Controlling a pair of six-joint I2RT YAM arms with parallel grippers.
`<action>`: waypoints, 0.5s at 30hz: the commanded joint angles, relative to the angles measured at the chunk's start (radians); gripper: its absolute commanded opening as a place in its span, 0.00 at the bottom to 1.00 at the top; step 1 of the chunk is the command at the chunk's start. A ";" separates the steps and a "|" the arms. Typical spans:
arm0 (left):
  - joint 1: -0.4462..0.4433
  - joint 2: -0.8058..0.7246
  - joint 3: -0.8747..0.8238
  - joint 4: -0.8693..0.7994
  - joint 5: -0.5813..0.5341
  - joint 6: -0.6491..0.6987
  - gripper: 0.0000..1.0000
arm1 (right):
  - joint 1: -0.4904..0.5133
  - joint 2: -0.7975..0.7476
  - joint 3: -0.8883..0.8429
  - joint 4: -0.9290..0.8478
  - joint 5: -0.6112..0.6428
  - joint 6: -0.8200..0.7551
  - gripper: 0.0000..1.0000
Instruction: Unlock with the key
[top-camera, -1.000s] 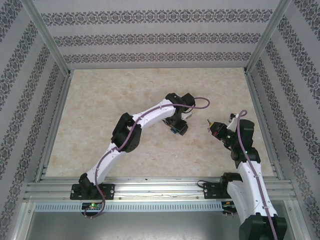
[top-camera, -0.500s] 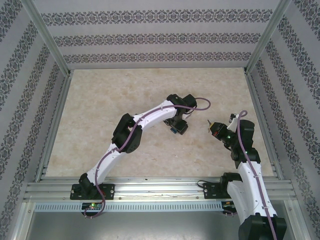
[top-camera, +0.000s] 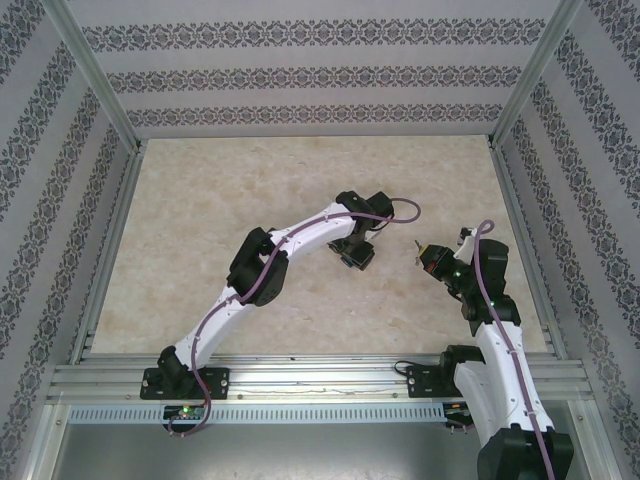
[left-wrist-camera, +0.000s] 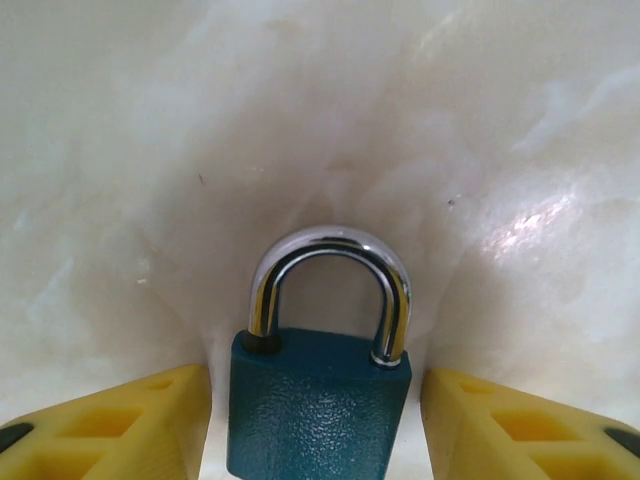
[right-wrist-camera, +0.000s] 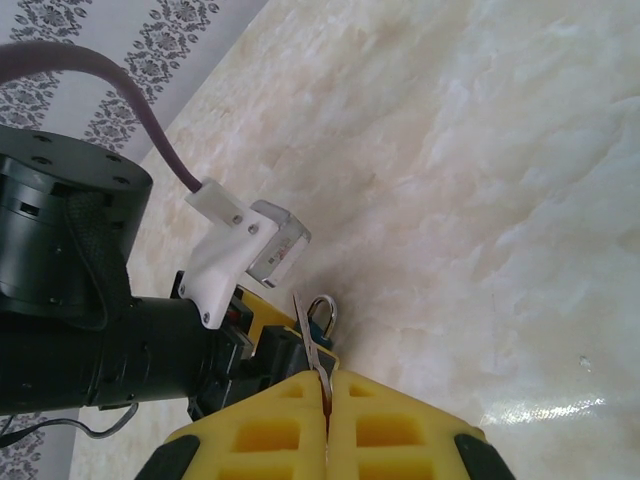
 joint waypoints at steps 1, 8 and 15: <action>-0.016 0.032 0.026 -0.001 -0.027 -0.027 0.54 | -0.010 0.001 0.001 0.023 -0.019 0.009 0.00; -0.016 0.052 0.042 -0.006 -0.016 -0.035 0.45 | -0.011 0.007 0.004 0.026 -0.022 0.009 0.00; -0.016 0.050 0.045 -0.032 -0.004 -0.030 0.30 | -0.013 0.012 -0.001 0.032 -0.026 0.013 0.00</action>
